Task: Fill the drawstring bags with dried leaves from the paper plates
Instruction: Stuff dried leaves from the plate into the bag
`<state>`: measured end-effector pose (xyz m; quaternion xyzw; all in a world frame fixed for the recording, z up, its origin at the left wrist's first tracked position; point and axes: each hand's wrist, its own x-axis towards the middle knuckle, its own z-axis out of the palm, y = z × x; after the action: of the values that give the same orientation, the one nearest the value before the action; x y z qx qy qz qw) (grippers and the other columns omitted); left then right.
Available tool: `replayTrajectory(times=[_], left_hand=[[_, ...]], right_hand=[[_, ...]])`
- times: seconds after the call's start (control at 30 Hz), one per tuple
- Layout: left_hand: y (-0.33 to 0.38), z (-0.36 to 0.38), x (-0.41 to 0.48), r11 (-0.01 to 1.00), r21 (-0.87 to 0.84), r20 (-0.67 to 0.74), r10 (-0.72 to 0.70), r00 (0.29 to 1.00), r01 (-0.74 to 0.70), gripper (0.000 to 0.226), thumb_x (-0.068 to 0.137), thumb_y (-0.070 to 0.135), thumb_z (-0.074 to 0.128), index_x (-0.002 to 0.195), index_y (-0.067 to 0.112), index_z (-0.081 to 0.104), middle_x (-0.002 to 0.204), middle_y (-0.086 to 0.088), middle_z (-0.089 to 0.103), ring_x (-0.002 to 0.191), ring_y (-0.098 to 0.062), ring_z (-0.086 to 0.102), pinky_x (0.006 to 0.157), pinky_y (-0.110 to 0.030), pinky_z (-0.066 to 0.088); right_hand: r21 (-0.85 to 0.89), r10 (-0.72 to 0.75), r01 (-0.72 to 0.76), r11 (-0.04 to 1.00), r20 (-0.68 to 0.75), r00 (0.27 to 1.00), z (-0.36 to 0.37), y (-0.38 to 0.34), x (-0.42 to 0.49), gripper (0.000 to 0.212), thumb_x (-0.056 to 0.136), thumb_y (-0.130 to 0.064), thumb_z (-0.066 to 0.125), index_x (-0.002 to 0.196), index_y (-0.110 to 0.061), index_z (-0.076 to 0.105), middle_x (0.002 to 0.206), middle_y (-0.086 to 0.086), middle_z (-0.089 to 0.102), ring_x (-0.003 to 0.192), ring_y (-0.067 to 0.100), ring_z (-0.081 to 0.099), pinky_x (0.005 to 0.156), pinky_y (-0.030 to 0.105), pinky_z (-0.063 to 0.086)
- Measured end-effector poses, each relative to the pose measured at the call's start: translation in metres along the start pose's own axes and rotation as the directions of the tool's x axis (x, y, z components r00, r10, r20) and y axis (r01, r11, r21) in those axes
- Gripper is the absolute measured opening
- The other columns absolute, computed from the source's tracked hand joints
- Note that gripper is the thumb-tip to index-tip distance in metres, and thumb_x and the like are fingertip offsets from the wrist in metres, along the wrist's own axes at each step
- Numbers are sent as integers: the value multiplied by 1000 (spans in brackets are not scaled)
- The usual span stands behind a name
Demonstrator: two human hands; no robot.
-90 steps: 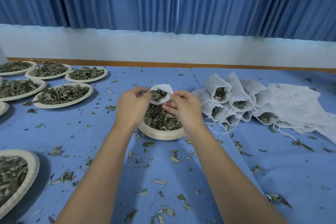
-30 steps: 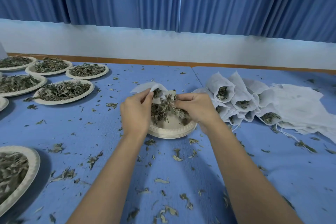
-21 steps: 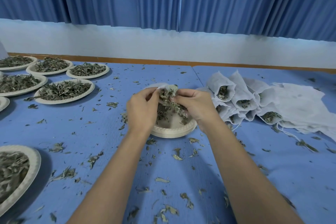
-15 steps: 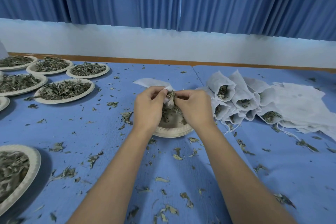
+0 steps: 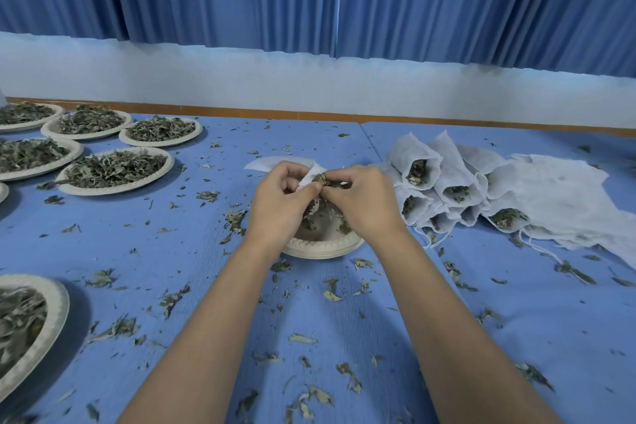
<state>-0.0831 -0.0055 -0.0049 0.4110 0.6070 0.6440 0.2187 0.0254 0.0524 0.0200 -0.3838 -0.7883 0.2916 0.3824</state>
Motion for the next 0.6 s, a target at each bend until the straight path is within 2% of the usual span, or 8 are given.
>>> replayTrajectory(times=[0.13, 0.2, 0.3, 0.4, 0.5, 0.6], left_hand=[[-4, -1, 2, 998, 53, -122, 19, 992, -12, 23, 83, 8, 65, 76, 29, 59, 58, 8, 49, 52, -7, 44, 52, -23, 36], [-4, -1, 1, 995, 92, -164, 39, 986, -25, 24, 81, 8, 64, 73, 30, 58, 53, 11, 48, 46, -3, 41, 49, -22, 33], [-2, 1, -1, 987, 150, -190, 86, 978, -57, 23, 81, 11, 64, 72, 30, 57, 46, 16, 51, 44, -1, 44, 42, -13, 31], [1, 3, -4, 992, 116, -129, 71, 989, -56, 21, 86, 14, 62, 77, 32, 57, 51, 18, 53, 49, 2, 47, 47, -12, 35], [5, 3, -5, 1000, 19, -6, 22, 1000, -22, 20, 87, 11, 59, 84, 31, 59, 62, 8, 52, 63, -8, 52, 58, -23, 39], [7, 4, -8, 998, 23, 125, 48, 991, -52, 24, 83, 9, 65, 94, 29, 59, 71, -2, 58, 65, -8, 55, 62, -22, 46]], right_hand=[[129, 68, -79, 988, 85, 994, 1, -1, 0, 29, 80, -12, 74, 109, -12, 72, 79, -16, 61, 65, 0, 60, 62, 3, 45], [213, 115, -135, 968, 107, 988, 4, -1, 0, 27, 79, -12, 75, 106, -12, 72, 83, -11, 66, 71, -2, 59, 69, 13, 47], [375, 237, -259, 890, 105, 966, 8, -1, 0, 15, 77, -10, 77, 89, -17, 71, 79, -3, 68, 63, 1, 58, 60, 16, 43], [484, 323, -304, 821, 46, 945, 10, 1, 0, 16, 75, -9, 79, 76, -21, 69, 72, -3, 69, 63, 4, 61, 58, 16, 45], [480, 360, -292, 827, -54, 932, 10, 4, 1, 18, 74, -14, 80, 68, -27, 68, 69, -7, 68, 65, 7, 61, 65, 24, 49], [461, 366, -270, 845, -131, 921, 11, 5, 1, 21, 74, -14, 79, 64, -28, 66, 67, -9, 66, 64, 7, 61, 65, 25, 51]])
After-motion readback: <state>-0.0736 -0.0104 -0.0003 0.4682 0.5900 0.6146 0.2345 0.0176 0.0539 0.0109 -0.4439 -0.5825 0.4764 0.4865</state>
